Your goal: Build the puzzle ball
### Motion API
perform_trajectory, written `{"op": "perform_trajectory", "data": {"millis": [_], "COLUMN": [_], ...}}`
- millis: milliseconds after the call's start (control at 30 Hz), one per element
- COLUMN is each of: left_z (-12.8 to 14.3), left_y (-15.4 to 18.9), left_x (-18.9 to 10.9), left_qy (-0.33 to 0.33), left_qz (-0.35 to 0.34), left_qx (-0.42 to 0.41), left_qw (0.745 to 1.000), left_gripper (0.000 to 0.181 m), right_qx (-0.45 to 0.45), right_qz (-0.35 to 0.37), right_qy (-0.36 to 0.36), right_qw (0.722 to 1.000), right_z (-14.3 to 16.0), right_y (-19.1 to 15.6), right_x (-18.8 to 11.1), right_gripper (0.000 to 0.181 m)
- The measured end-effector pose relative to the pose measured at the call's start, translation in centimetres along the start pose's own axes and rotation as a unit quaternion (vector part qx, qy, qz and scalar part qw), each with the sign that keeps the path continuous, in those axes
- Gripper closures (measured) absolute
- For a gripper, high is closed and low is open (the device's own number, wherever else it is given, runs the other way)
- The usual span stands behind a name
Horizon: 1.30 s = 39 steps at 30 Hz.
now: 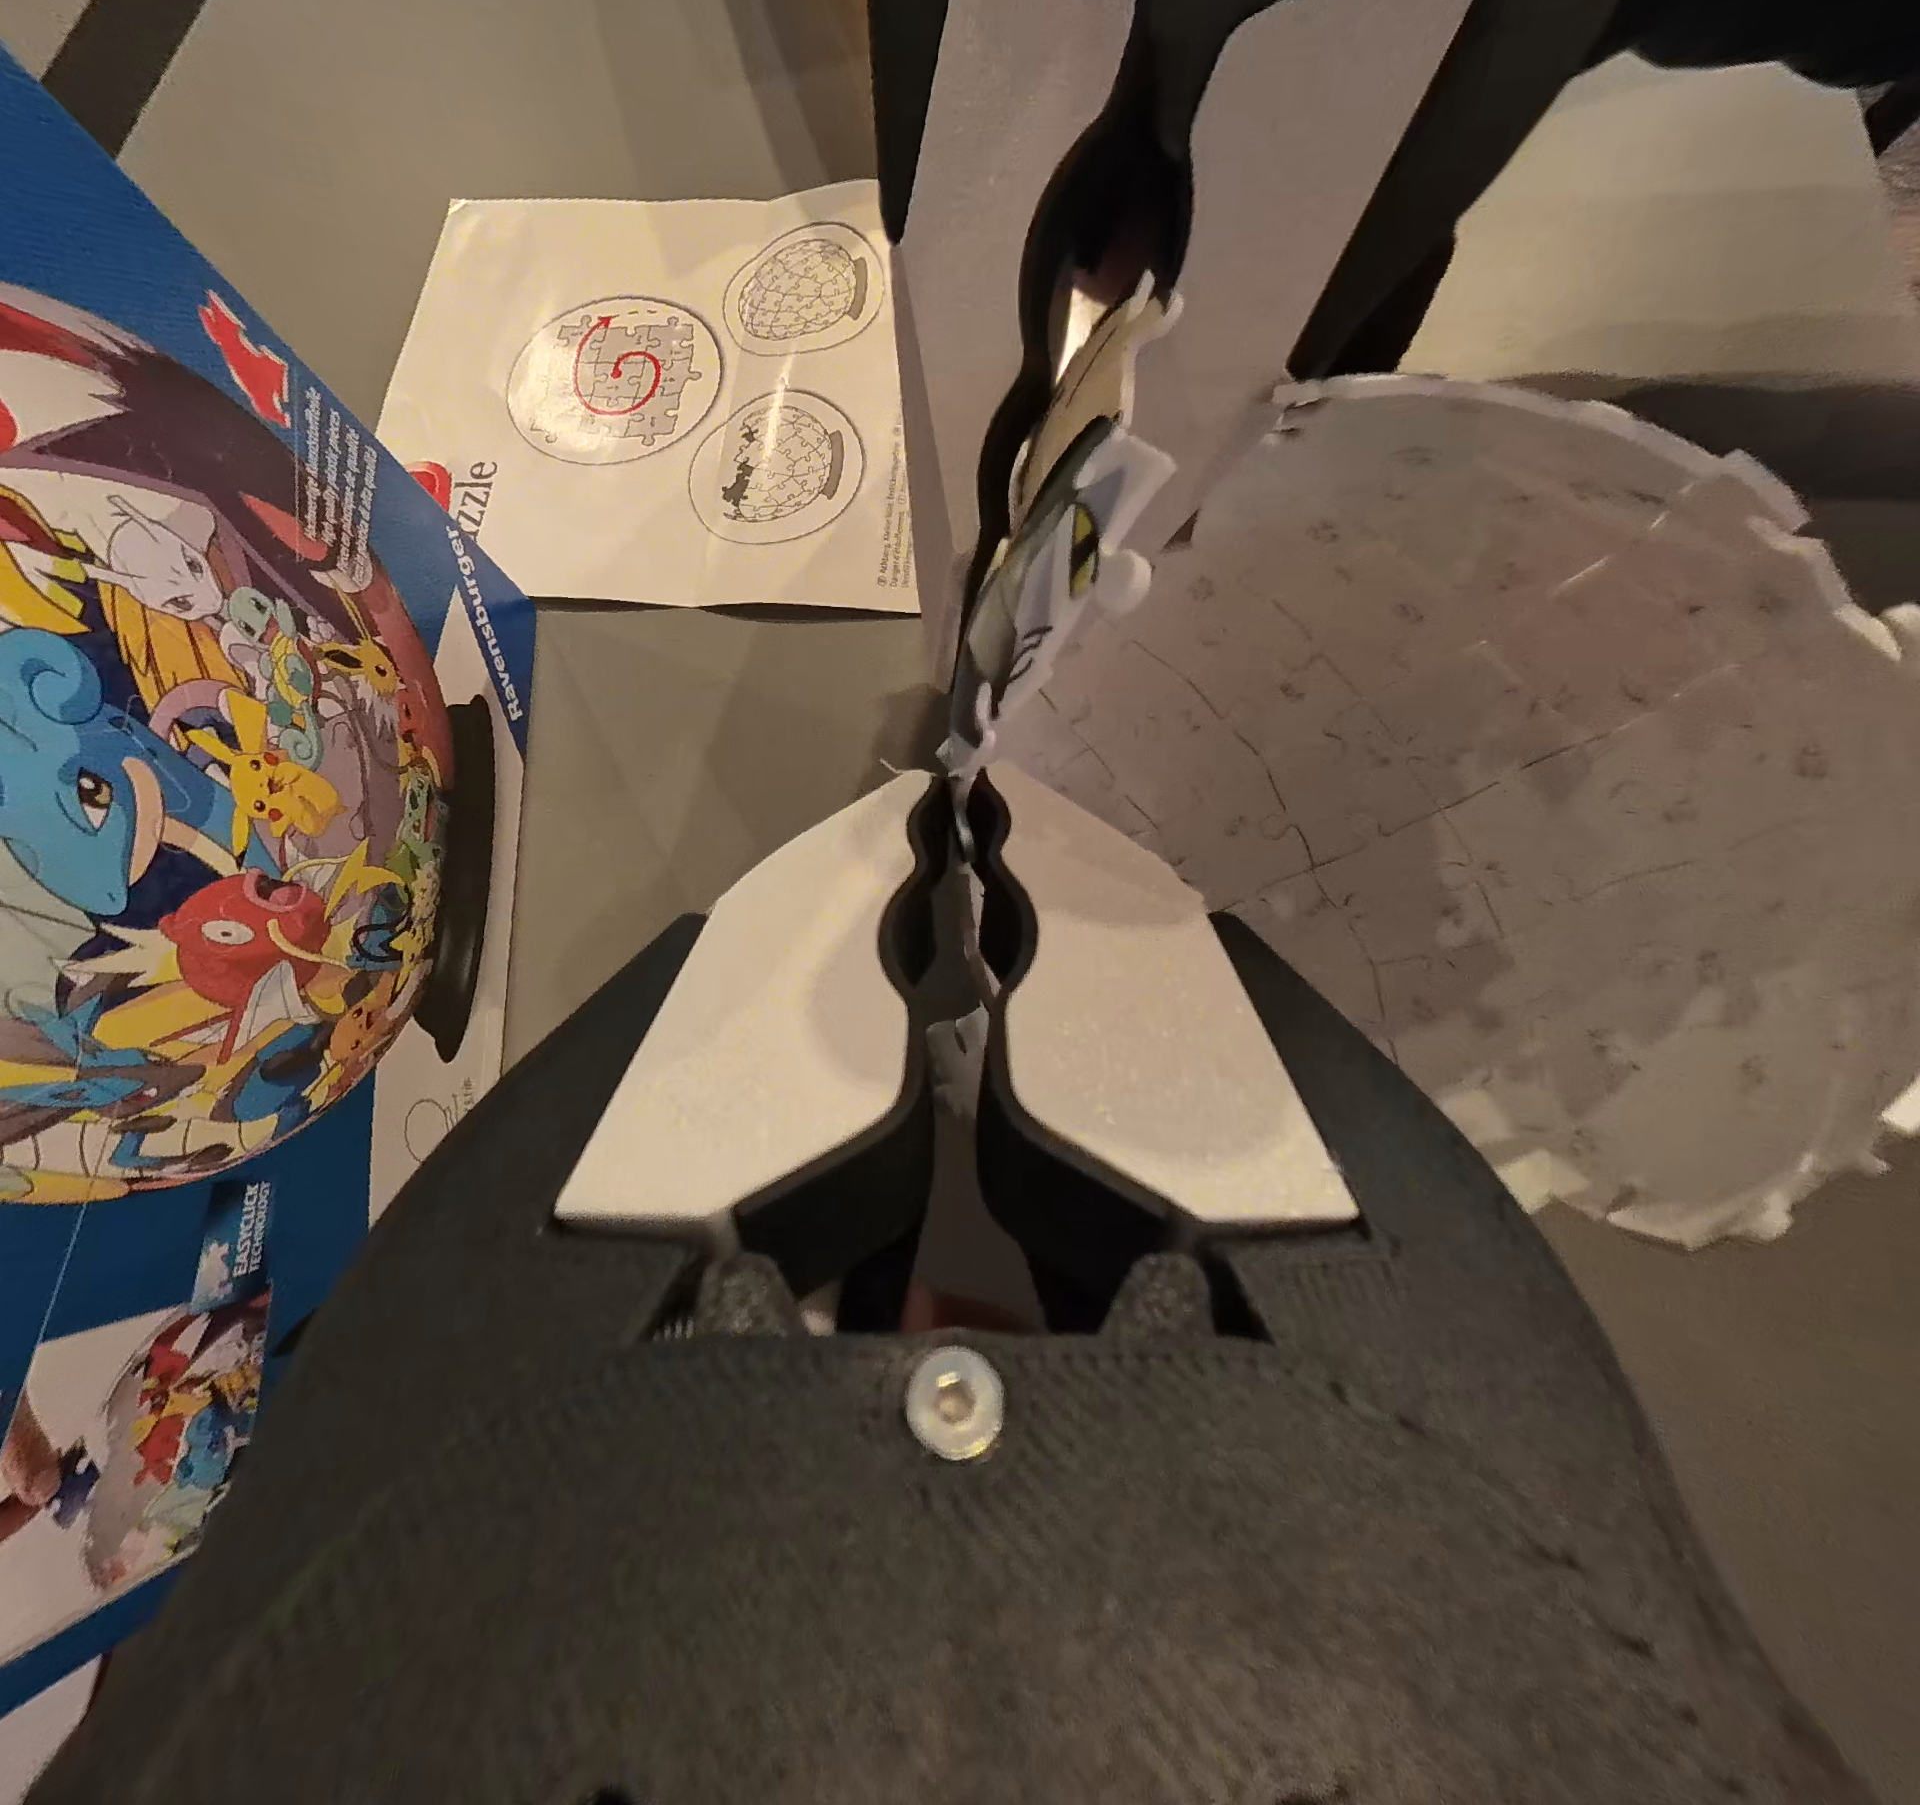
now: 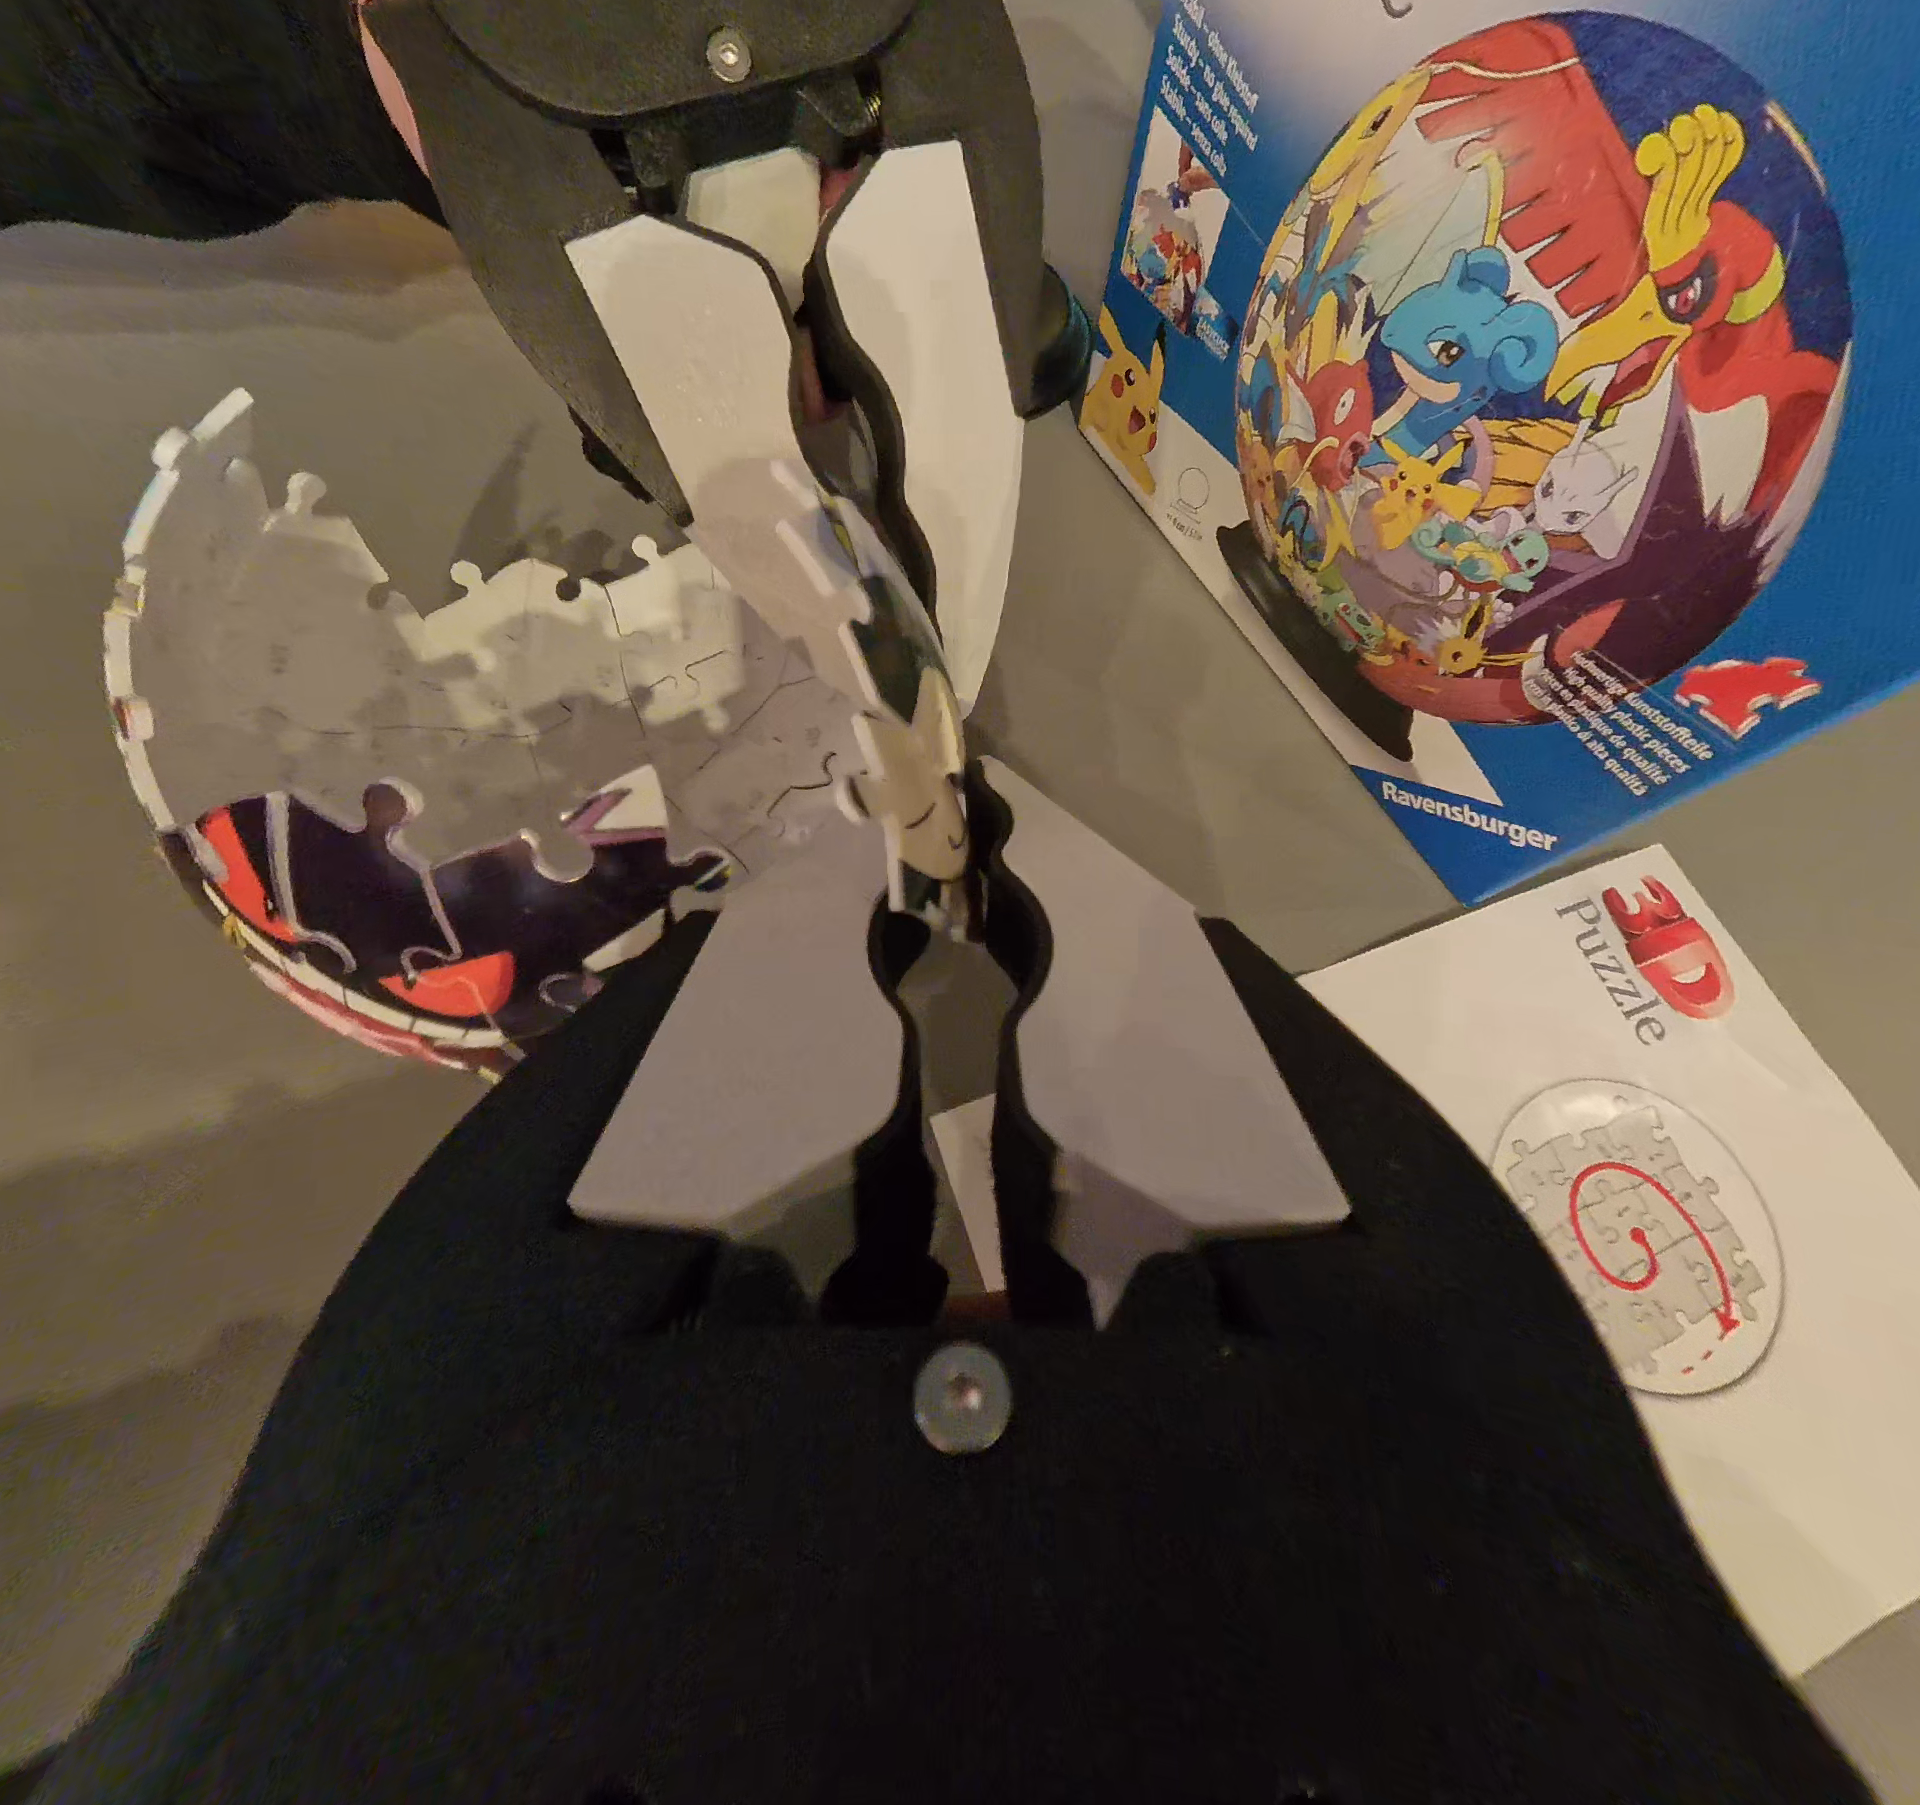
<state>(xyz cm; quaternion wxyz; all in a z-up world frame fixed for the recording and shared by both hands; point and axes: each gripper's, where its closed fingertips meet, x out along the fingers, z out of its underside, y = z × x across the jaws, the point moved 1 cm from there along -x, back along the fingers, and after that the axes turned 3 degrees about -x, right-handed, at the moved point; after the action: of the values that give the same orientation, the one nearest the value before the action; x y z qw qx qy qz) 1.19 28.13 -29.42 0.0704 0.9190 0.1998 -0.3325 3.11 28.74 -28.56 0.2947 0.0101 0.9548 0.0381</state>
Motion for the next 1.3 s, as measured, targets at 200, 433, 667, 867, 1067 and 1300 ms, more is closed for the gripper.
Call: {"op": "perform_trajectory", "data": {"millis": [200,433,667,867,1067,1300], "left_z": [-0.1,-0.1,-0.6,-0.7,-0.8,-0.5], "left_y": [-0.3,-0.4,0.0,0.1,0.2,0.6], "left_x": [-0.1,-0.2,-0.5,-0.3,-0.4,-0.2], "left_qy": [0.001,0.012,0.021,0.022,0.028,0.023], "left_qz": [-0.010,-0.010,-0.004,-0.005,-0.007,-0.007], "left_qx": [0.001,-0.005,0.009,0.015,0.018,0.044], "left_qw": [1.000,1.000,1.000,1.000,0.999,0.999], "left_gripper": [0.178,0.178,0.178,0.178,0.178,0.178], "right_qx": [0.029,0.100,0.151,0.144,0.137,0.137], "right_qz": [-0.013,-0.043,-0.087,-0.079,-0.083,-0.082], "right_qy": [0.013,0.027,0.019,0.006,0.020,0.021], "right_qw": [0.999,0.994,0.985,0.986,0.987,0.987], "right_z": [0.1,0.9,1.3,1.6,1.6,1.4], "right_y": [0.1,0.3,-0.5,-0.4,-0.5,-0.5], "right_x": [-0.4,-1.1,0.4,0.7,0.6,0.6], "right_gripper": [0.179,0.167,0.171,0.179,0.181,0.181]}}
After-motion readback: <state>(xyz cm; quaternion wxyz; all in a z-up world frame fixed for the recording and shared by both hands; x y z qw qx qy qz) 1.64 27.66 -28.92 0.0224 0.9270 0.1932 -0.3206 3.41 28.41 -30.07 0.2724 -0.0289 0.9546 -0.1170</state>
